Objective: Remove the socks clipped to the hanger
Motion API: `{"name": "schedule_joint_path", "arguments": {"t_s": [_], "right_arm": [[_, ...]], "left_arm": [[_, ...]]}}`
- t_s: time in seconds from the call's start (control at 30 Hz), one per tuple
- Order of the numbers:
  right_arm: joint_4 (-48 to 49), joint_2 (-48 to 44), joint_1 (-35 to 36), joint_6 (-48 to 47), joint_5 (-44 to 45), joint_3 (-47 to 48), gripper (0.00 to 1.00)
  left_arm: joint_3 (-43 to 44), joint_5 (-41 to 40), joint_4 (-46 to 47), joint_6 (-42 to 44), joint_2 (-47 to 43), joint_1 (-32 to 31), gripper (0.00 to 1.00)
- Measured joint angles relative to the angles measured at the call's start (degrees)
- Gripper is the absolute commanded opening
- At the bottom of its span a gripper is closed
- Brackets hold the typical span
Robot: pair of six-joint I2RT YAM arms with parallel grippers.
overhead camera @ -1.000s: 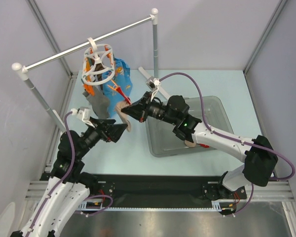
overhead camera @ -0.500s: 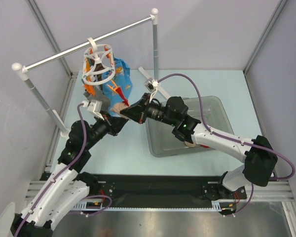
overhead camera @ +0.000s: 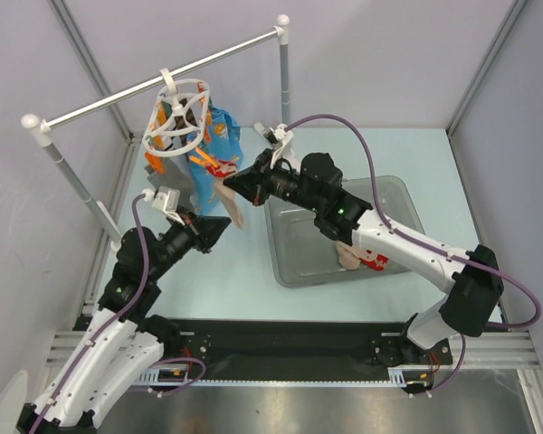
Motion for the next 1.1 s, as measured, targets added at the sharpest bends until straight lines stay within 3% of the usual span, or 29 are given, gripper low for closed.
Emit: {"name": "schedule_joint_path", "arguments": {"t_s": [0.03,0.13,0.23,0.33,0.6,0.67,0.7,0.73,0.77,0.8,0.83,0.87,0.9,1.0,1.1], "right_arm": [[-0.13,0.04,-0.17,-0.24,0.0,0.15,0.0],[-0.63,0.24,-0.17,-0.57,-0.07,0.17,0.0],[-1.05,0.44,-0.07,-0.52,-0.39,0.17,0.0],[-0.39,0.44,0.24,0.04,-0.52,0.0,0.0],[3.32,0.44,1.57,4.31,-1.79,-2.86,0.0],[4.11,0.44,1.88,5.29,-1.97,-3.34,0.0],[4.61,0.44,1.99,5.84,-1.99,-3.56,0.0],[4.96,0.44,2.08,6.14,-2.03,-3.76,0.0],[5.51,0.44,2.12,6.47,-2.19,-3.98,0.0],[5.73,0.44,2.14,6.64,-2.34,-4.13,0.07],[5.68,0.46,2.14,6.82,-2.38,-4.22,0.14],[5.4,0.46,2.14,6.78,-2.36,-4.22,0.2],[4.96,0.46,2.16,6.51,-2.32,-4.13,0.38],[1.42,0.87,2.25,4.24,-1.4,-2.19,0.62],[-2.91,2.21,2.75,0.57,1.01,2.36,0.64]], "left_arm": [[0.0,-0.17,-0.26,0.17,0.07,0.0,0.32],[0.0,-1.09,-1.44,0.72,0.11,-0.04,0.71],[0.0,-1.88,-1.77,0.37,-0.31,-0.04,0.84],[0.0,-2.4,-1.57,0.39,-1.14,-0.04,0.91],[0.46,-3.37,1.55,0.39,2.51,-0.07,0.96],[0.46,-4.09,1.95,0.35,4.13,-0.15,0.81],[0.46,-4.39,2.23,0.22,4.98,-0.2,0.68],[0.46,-4.66,2.58,0.09,5.62,-0.26,0.35],[0.46,-4.92,2.86,0.13,5.95,-0.33,0.2],[0.5,-5.05,3.13,0.31,6.03,-0.42,0.07],[0.7,-5.16,3.15,0.35,6.01,-0.57,0.0],[1.07,-5.49,2.97,0.63,5.9,-0.83,0.0],[1.53,-5.81,2.34,1.07,5.7,-1.18,0.0],[2.12,-7.26,0.52,1.64,4.39,-2.01,0.0],[2.12,-8.17,-1.29,2.08,2.47,-2.32,0.0]]}}
